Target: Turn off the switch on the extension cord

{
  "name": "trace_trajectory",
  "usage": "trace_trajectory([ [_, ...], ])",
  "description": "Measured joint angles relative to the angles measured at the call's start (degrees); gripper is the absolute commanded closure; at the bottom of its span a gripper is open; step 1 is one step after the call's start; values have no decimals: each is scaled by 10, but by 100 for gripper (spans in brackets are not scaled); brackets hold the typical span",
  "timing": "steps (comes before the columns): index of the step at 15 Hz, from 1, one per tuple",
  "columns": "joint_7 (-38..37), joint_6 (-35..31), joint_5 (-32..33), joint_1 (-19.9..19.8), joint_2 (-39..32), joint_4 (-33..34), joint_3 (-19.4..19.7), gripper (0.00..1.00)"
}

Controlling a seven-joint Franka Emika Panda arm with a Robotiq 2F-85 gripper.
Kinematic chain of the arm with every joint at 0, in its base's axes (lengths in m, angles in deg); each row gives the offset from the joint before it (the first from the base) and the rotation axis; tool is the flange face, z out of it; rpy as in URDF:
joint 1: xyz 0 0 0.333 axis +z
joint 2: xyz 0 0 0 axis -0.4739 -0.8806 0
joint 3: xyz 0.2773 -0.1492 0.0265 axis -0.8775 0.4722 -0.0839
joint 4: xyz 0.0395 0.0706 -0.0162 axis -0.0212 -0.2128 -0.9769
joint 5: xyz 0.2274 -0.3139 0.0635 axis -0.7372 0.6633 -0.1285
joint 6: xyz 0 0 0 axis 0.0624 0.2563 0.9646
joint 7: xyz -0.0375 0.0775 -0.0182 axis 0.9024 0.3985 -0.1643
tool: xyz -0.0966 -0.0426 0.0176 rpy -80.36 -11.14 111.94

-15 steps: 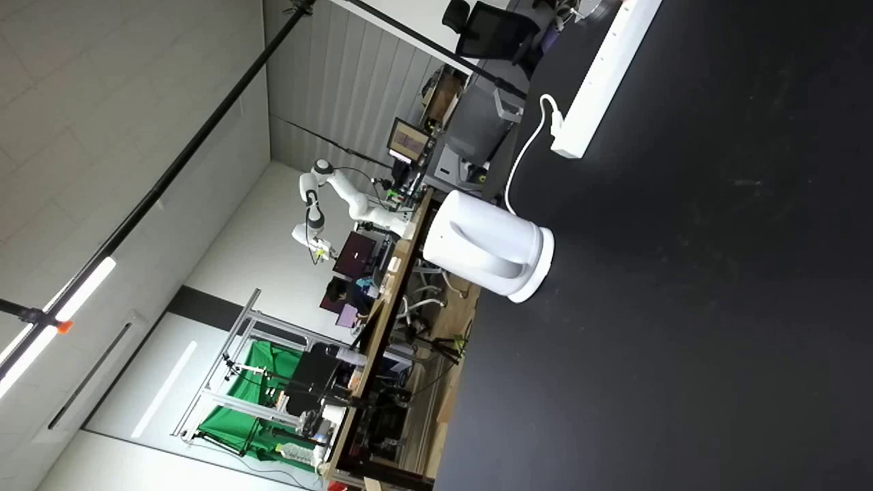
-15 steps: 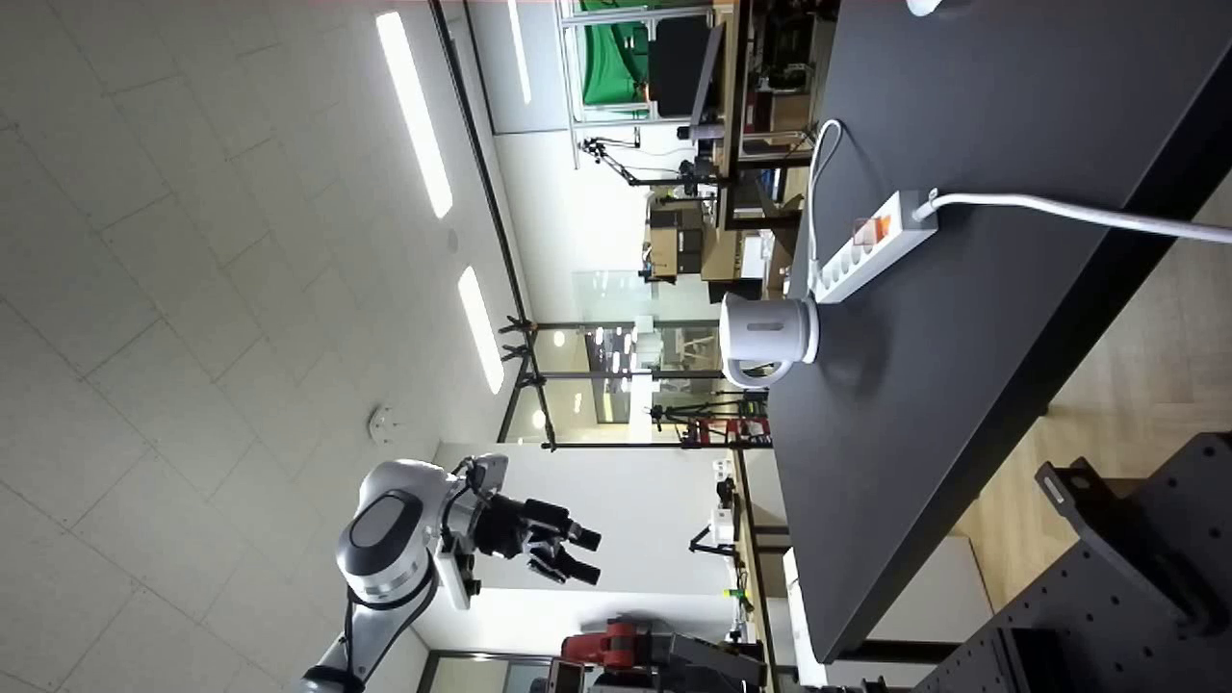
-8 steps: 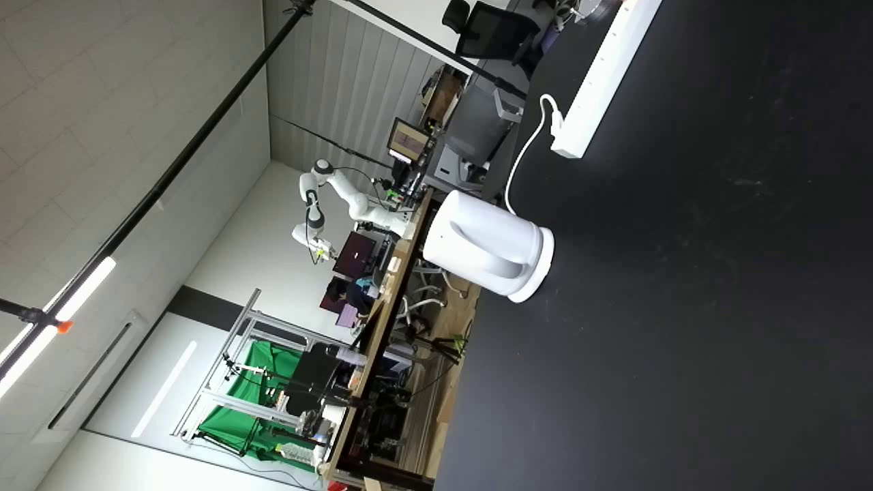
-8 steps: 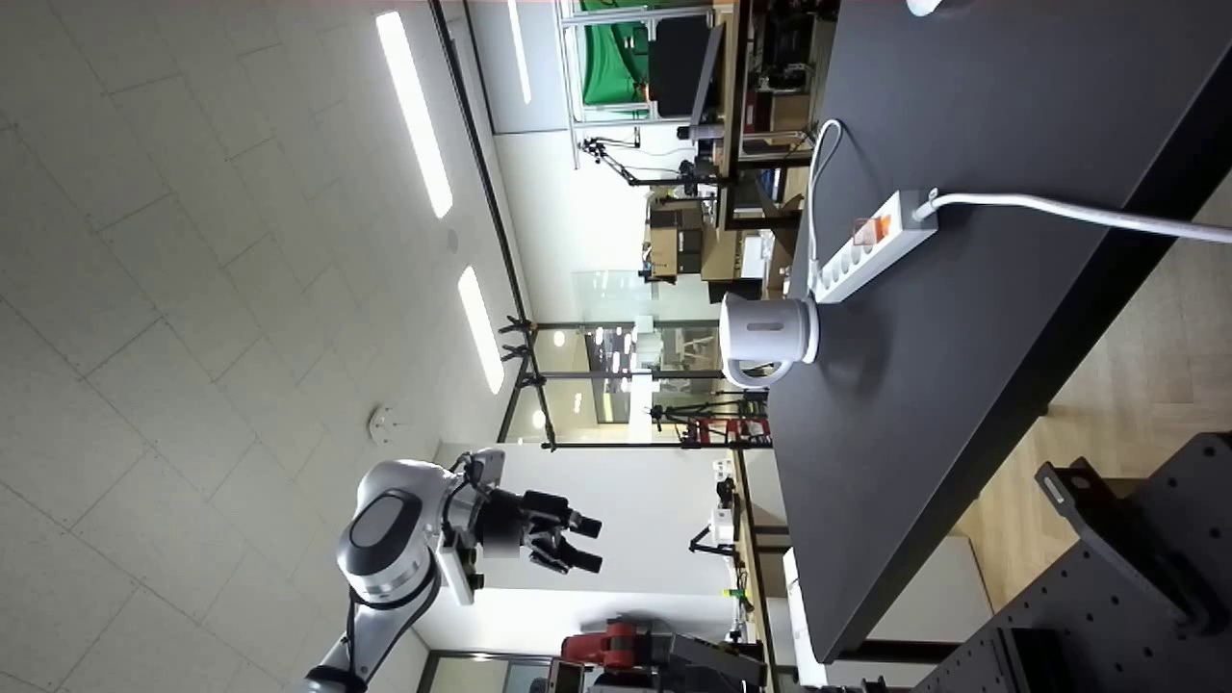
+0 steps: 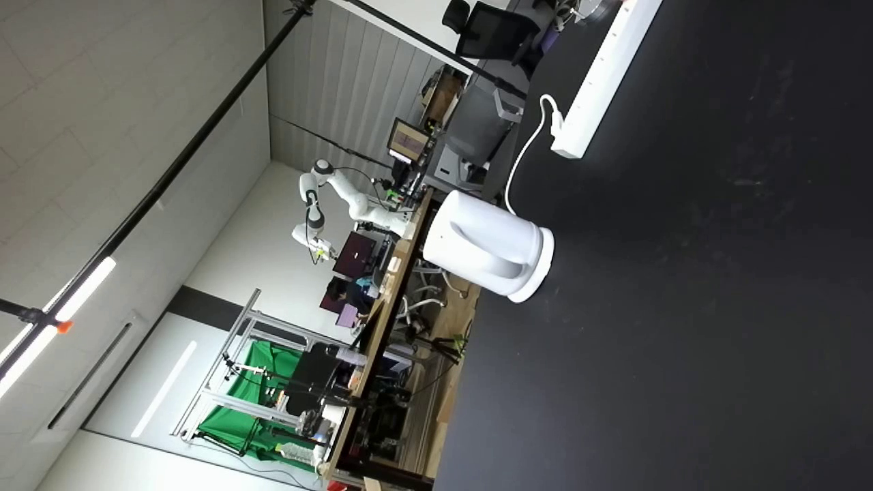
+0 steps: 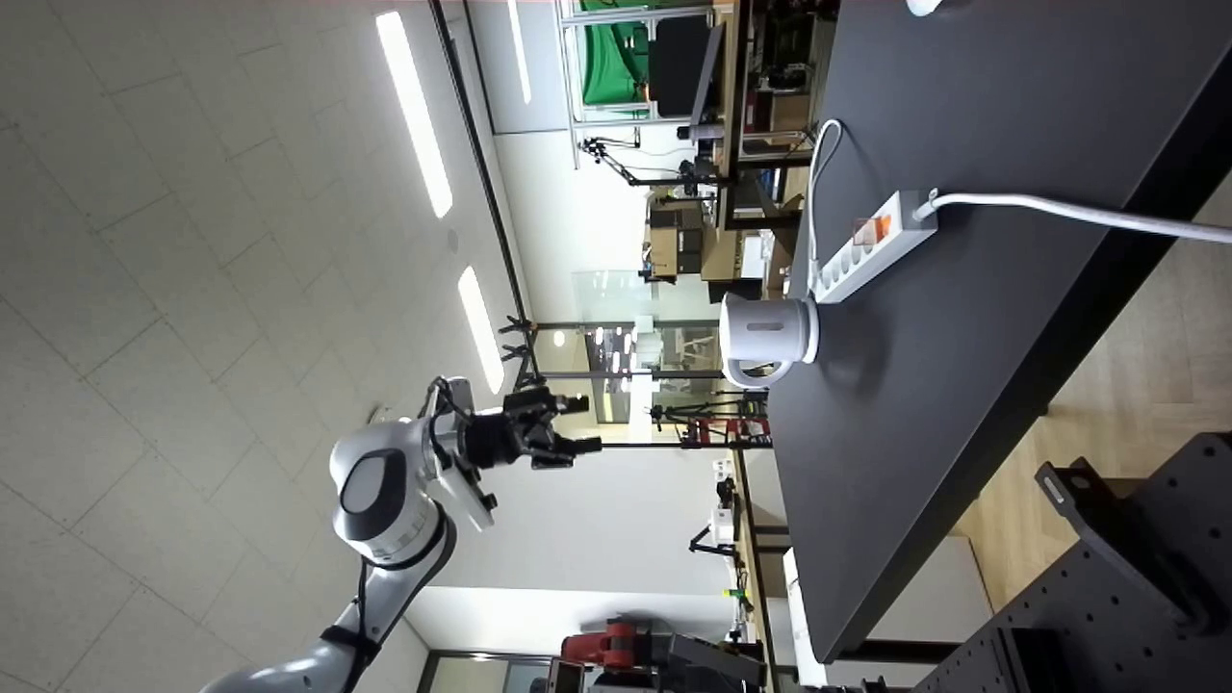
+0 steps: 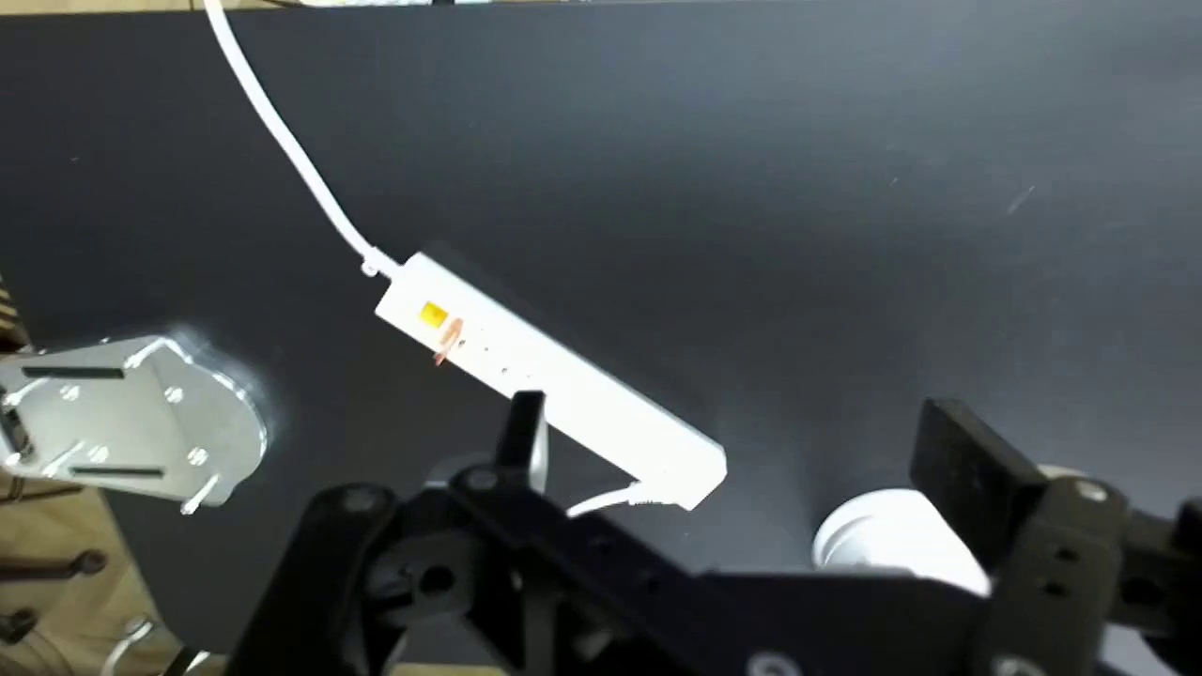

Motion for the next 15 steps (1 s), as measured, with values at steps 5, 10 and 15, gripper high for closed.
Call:
trace_trajectory([
  [5, 0, -144, 23, -64, -77, 31, 48, 0],
  [10, -2, -144, 23, -69, -107, 56, 50, 0],
  [15, -2, -144, 23, -69, -107, 57, 50, 0],
])
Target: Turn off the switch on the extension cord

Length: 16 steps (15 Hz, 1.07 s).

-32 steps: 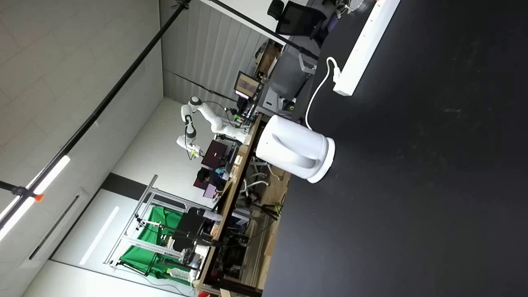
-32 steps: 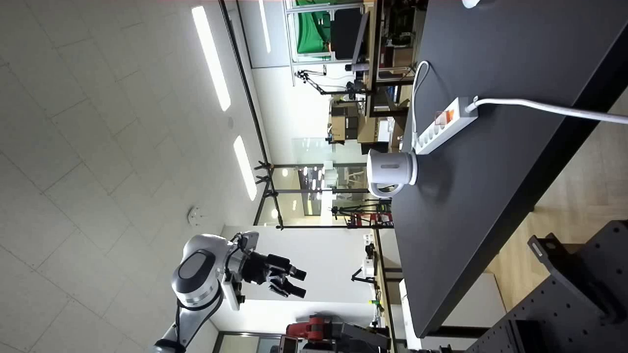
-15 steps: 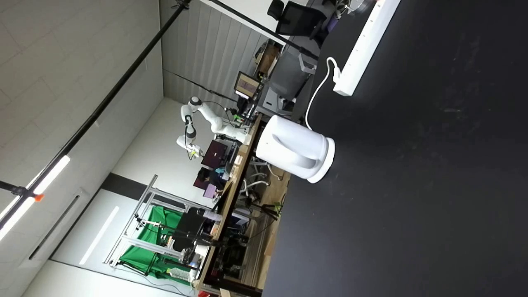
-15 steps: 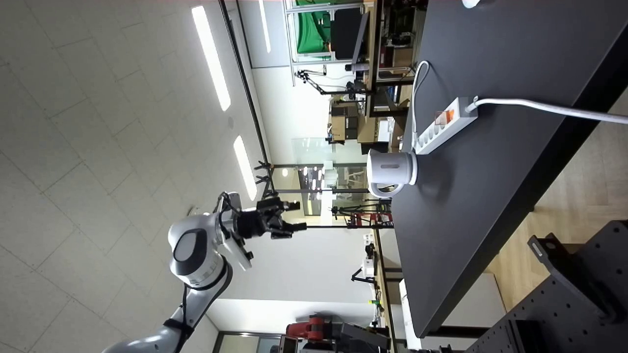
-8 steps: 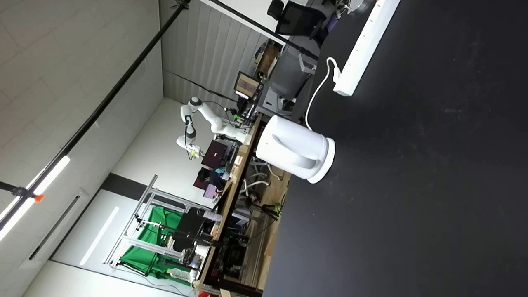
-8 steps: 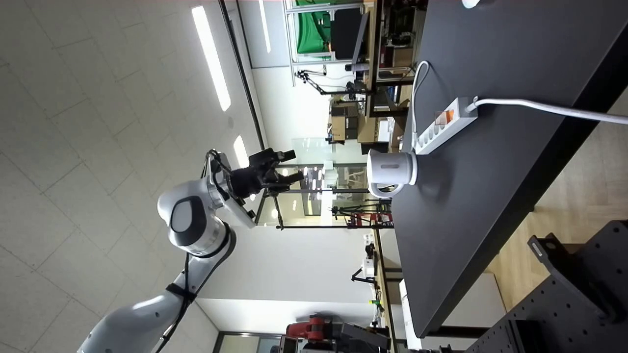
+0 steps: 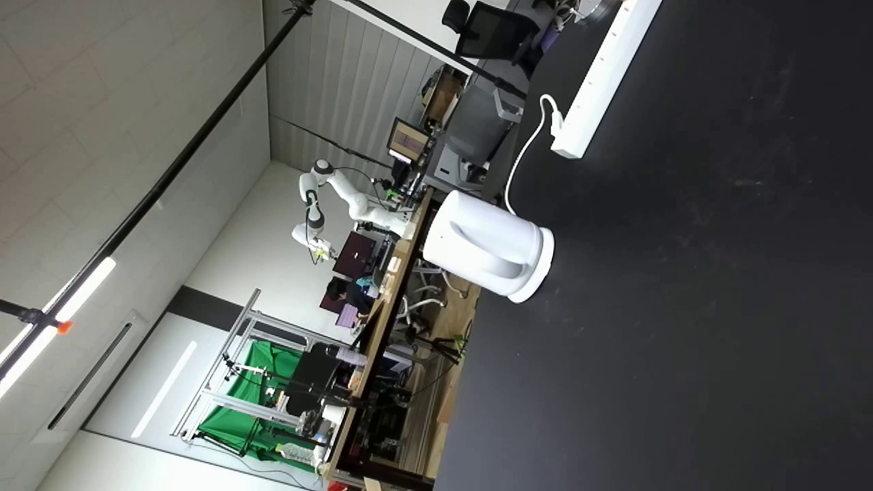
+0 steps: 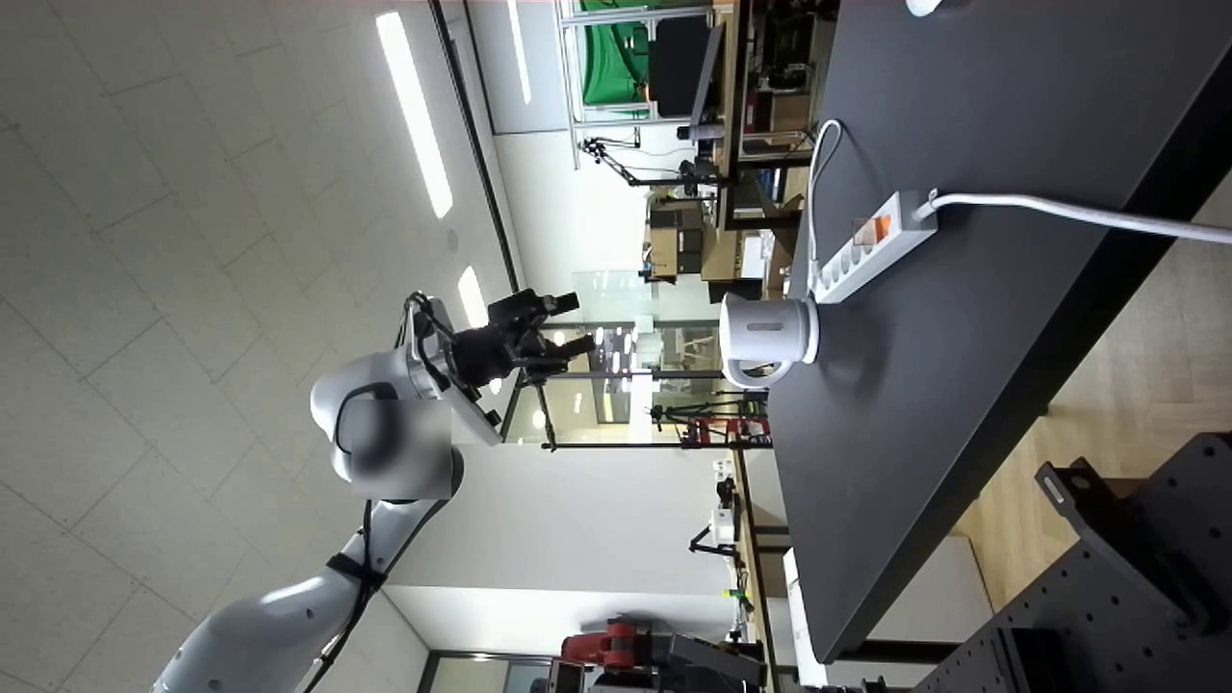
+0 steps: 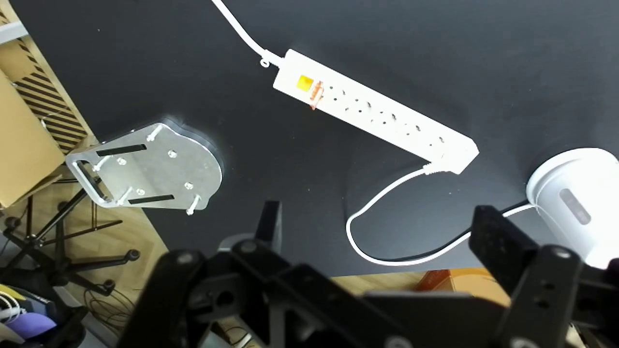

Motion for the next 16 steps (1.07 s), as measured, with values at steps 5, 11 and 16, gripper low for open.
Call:
trace_trajectory([
  [5, 0, -76, -1, -2, -20, -19, 3, 0],
  [11, -16, -283, 14, -28, -150, -55, 8, 55],
  [16, -102, -383, 110, -57, -271, -51, 9, 89],
])
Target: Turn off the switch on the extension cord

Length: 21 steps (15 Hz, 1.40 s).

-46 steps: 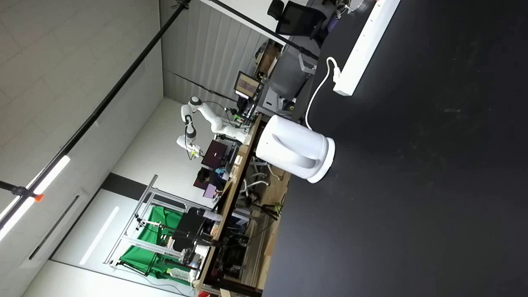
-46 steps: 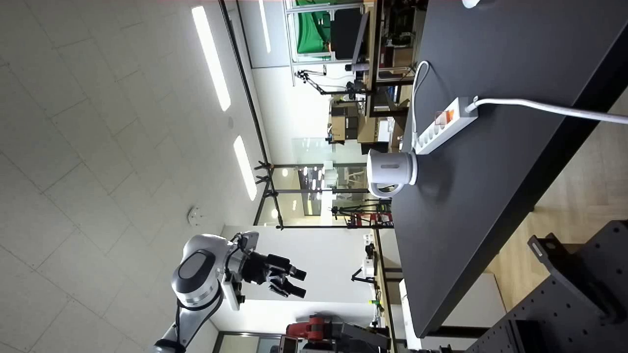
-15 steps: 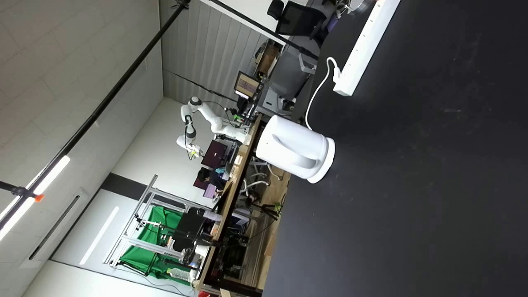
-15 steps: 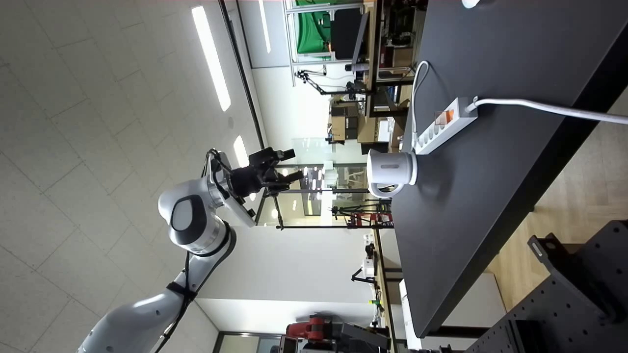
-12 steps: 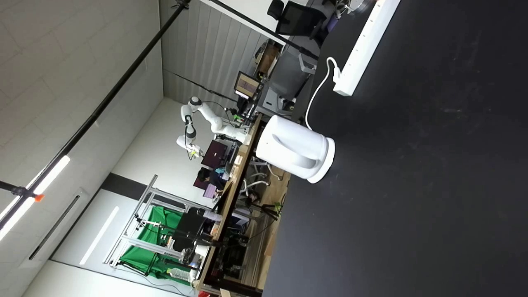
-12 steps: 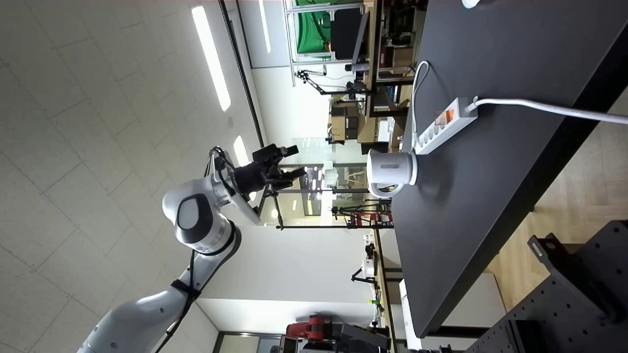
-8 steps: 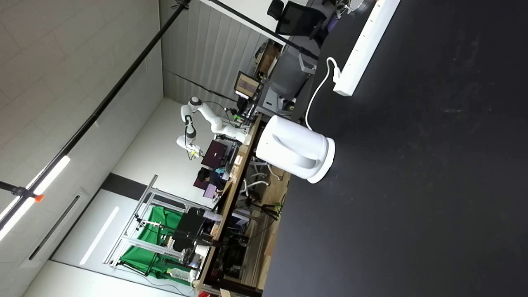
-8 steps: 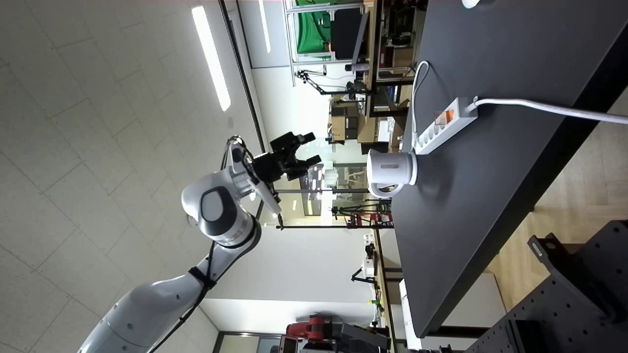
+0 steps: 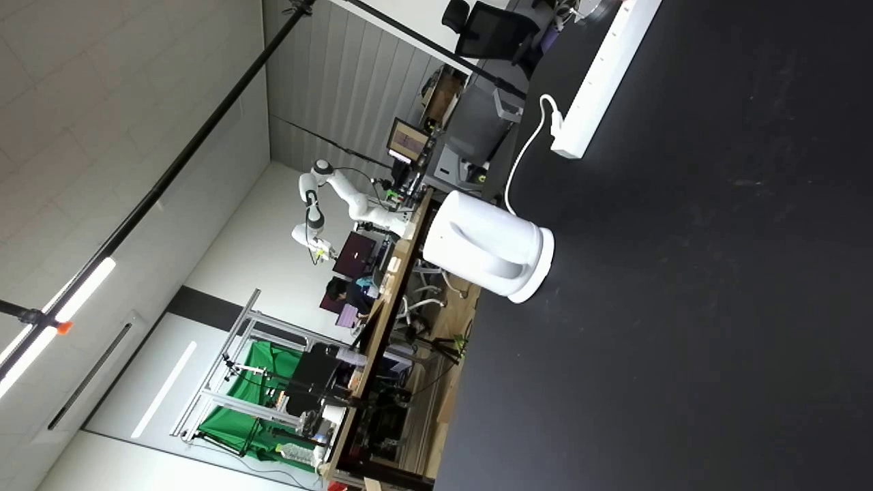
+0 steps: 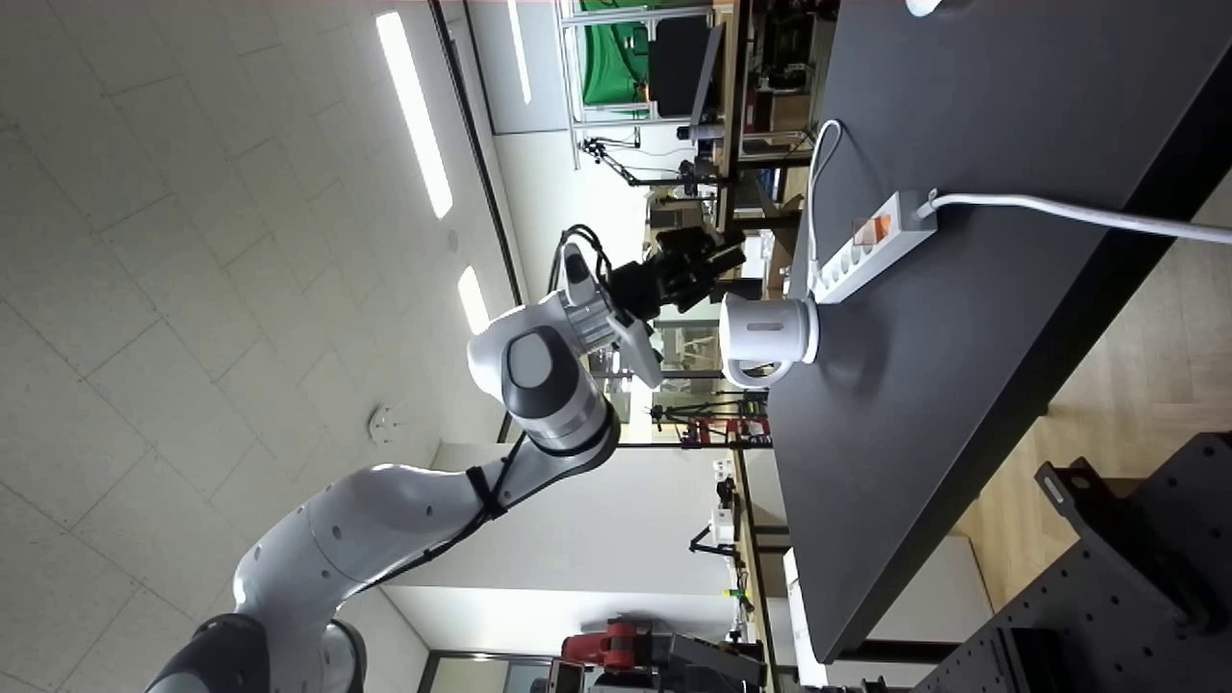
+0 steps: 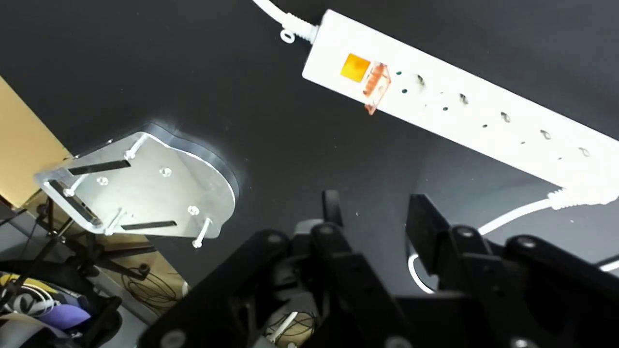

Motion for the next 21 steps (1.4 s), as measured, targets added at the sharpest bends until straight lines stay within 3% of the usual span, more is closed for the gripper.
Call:
trace_trajectory([
  [2, -31, -11, 38, -1, -32, 6, 6, 100],
  [5, 5, -2, 39, 4, -68, 15, 5, 100],
  [10, 237, 96, -67, -33, -112, 58, -53, 100],
  [13, 336, 183, -79, -31, -128, 96, -49, 99],
  [16, 346, 234, -54, -14, -137, 122, -30, 99],
  [21, 347, 238, -54, -10, -142, 127, -26, 99],
])
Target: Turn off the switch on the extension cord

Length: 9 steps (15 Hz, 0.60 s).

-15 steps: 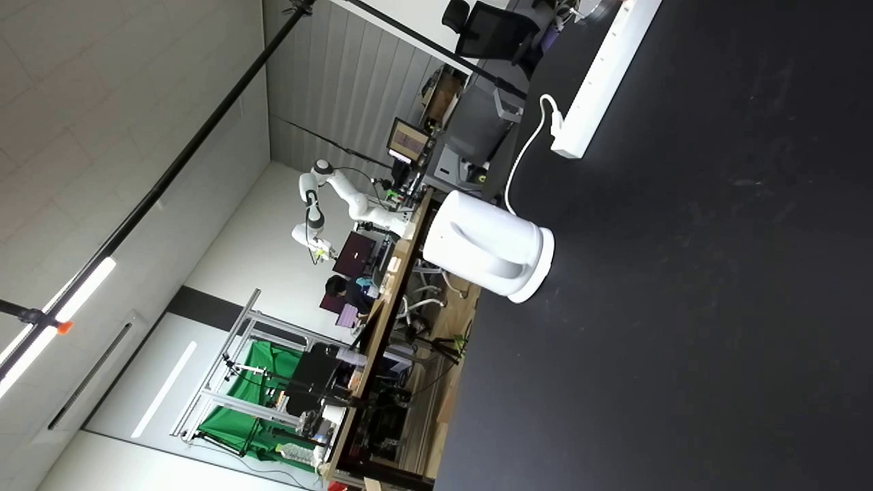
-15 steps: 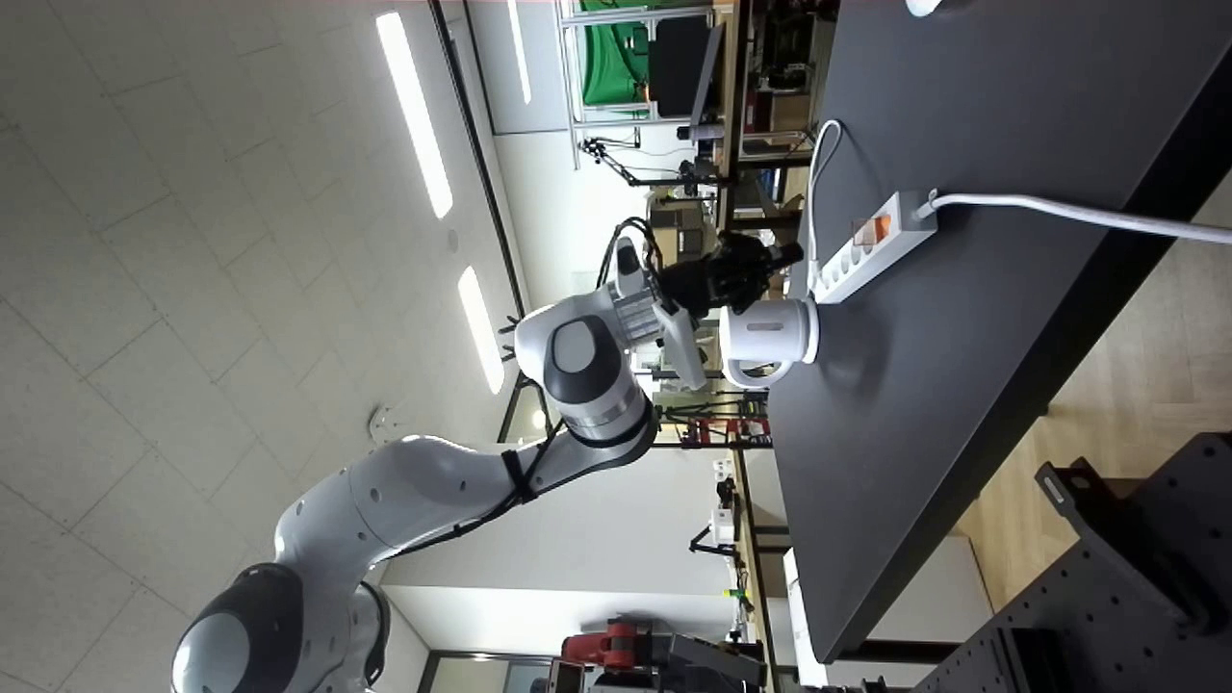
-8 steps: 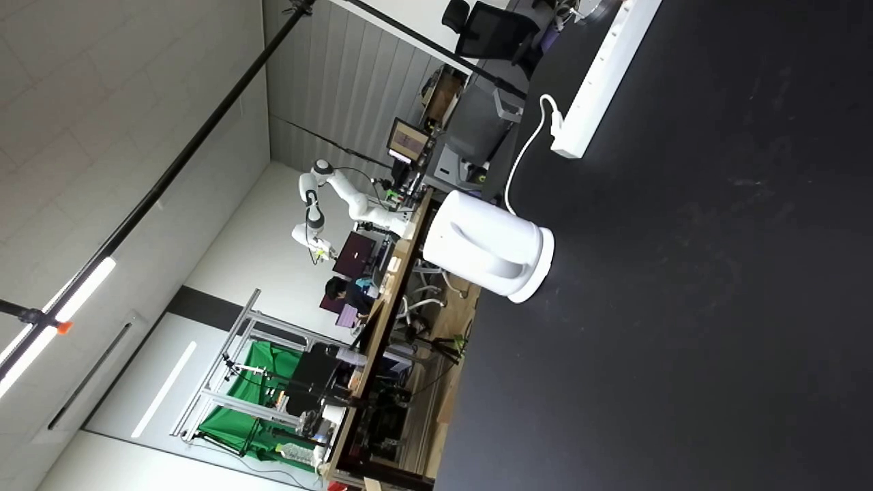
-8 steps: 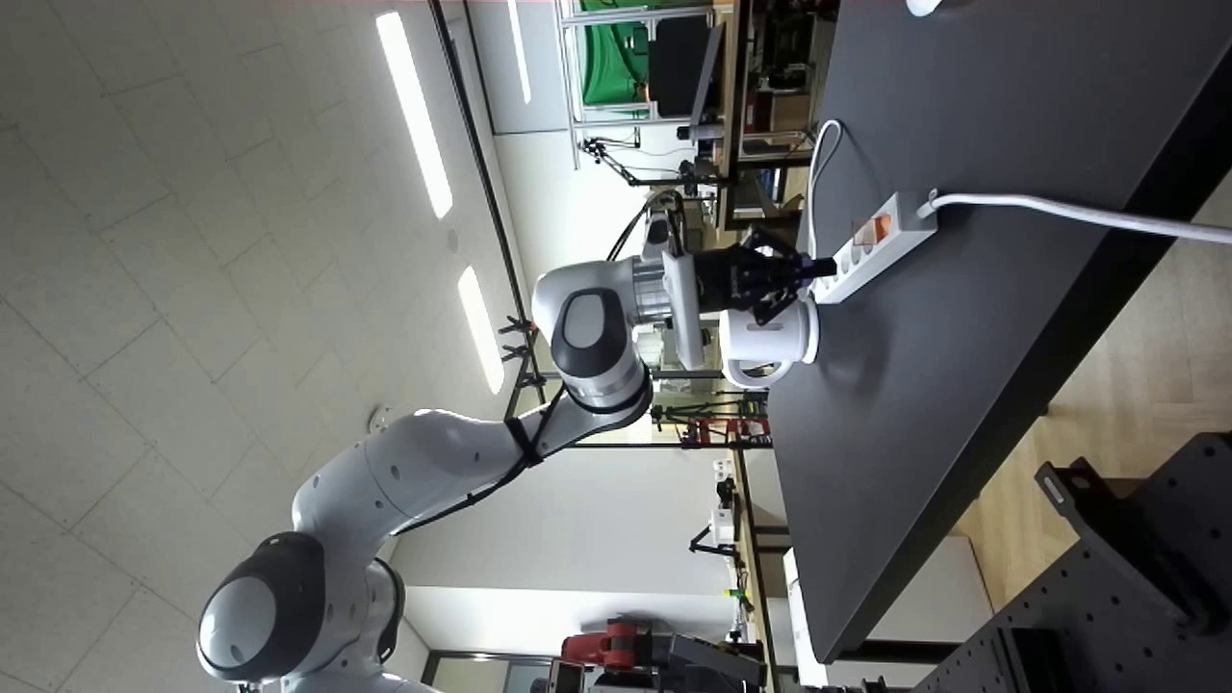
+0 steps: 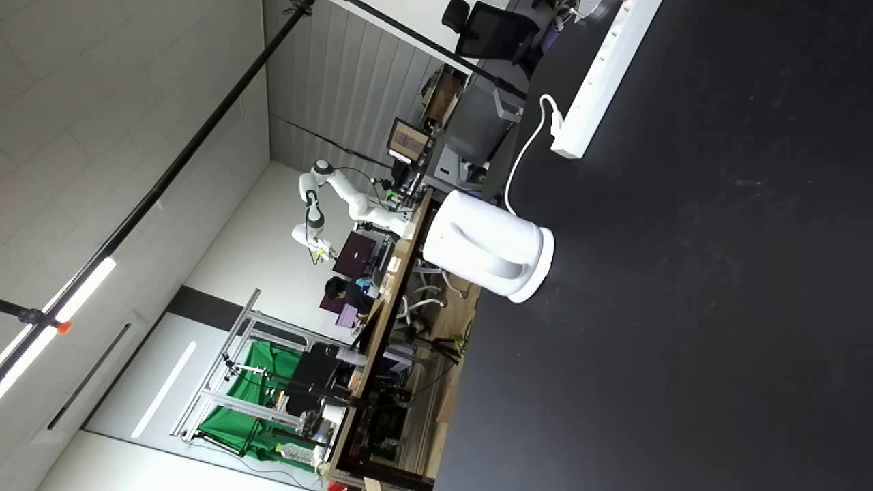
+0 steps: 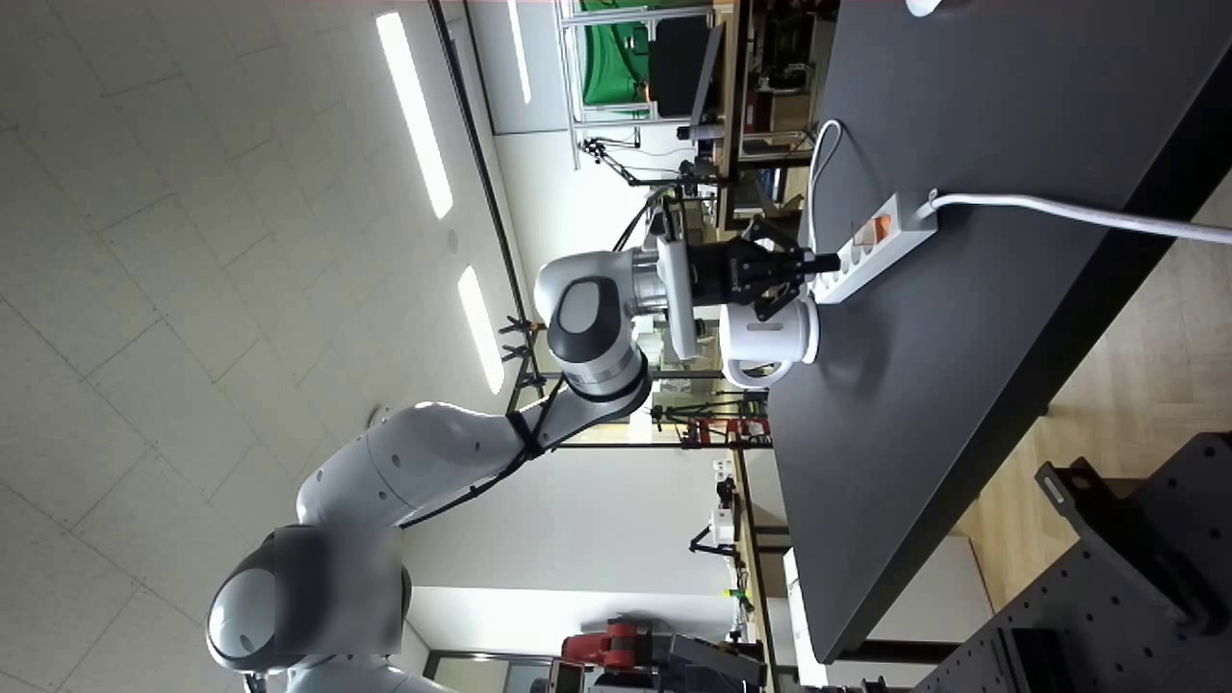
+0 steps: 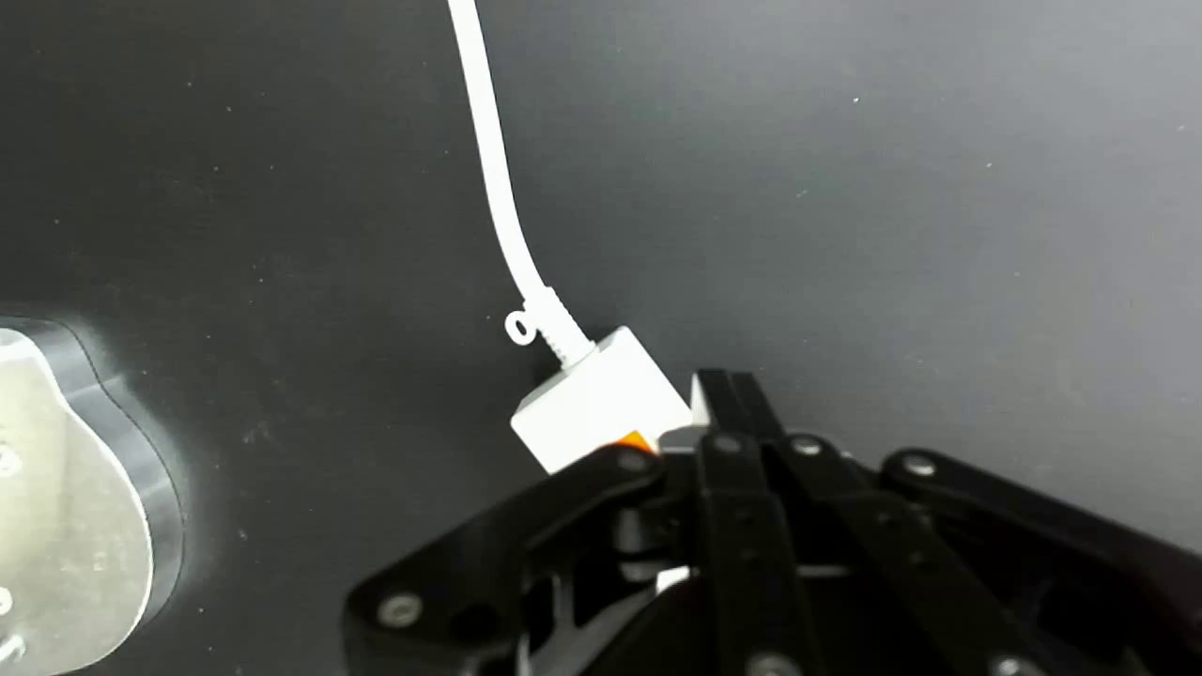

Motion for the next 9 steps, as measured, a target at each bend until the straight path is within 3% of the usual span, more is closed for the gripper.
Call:
trace_trajectory([
  [5, 0, -3, 0, 2, -1, 0, 2, 100],
  [9, 3, -56, 25, 12, -10, -3, 9, 100],
])
